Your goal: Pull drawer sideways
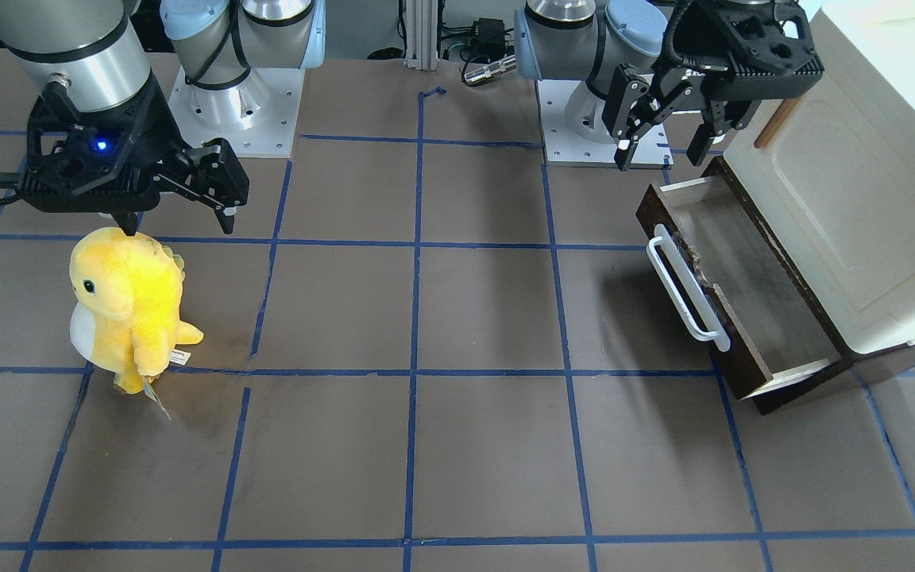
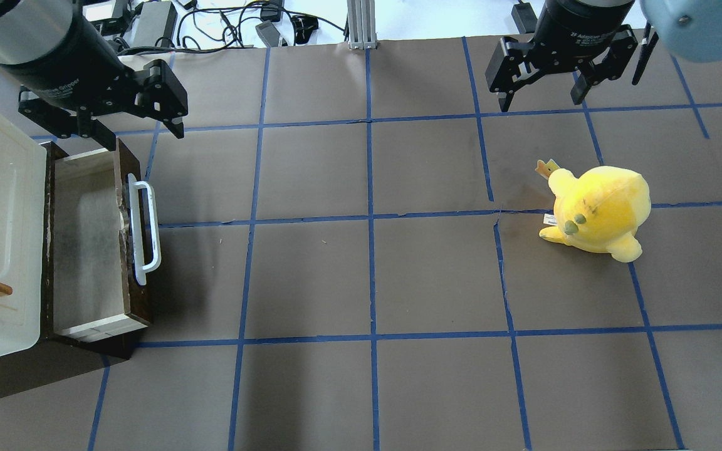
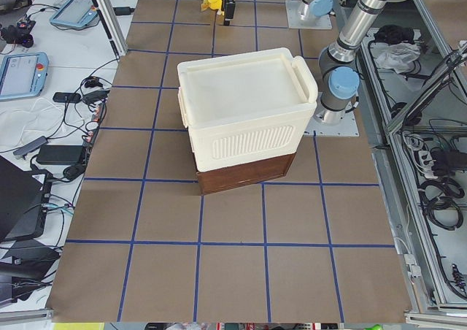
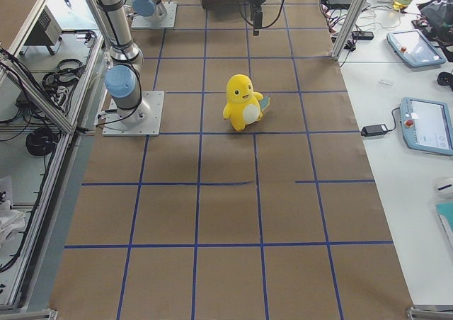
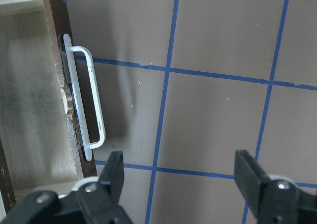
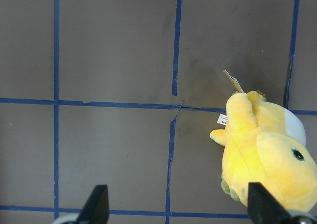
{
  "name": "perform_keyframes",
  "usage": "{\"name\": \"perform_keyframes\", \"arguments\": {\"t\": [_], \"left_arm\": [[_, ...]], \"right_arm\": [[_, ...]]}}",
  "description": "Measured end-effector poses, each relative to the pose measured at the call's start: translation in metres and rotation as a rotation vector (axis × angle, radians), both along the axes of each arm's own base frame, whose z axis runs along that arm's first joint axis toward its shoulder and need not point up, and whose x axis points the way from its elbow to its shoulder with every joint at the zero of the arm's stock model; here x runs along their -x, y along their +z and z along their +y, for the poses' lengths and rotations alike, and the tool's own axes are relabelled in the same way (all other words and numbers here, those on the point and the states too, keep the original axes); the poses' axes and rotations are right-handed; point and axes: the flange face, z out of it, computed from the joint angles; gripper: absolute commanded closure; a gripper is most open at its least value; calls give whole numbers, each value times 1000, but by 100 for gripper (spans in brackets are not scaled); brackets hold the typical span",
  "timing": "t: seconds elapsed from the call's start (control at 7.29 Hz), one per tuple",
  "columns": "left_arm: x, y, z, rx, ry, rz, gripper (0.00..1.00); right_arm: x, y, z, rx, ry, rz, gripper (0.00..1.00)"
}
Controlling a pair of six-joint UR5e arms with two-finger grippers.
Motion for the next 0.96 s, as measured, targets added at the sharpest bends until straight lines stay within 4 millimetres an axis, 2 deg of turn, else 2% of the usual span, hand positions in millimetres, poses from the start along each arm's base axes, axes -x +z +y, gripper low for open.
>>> {"name": "perform_keyframes", "arguments": {"t": [0.14,0.96], "left_arm": [[-2,1,0,3,2,-14,0],[-6,-4,-6,-6,-80,-59,0]], "right_arm": [[0,0,0,0,0,0,0],[0,0,0,0,0,0,0]]}}
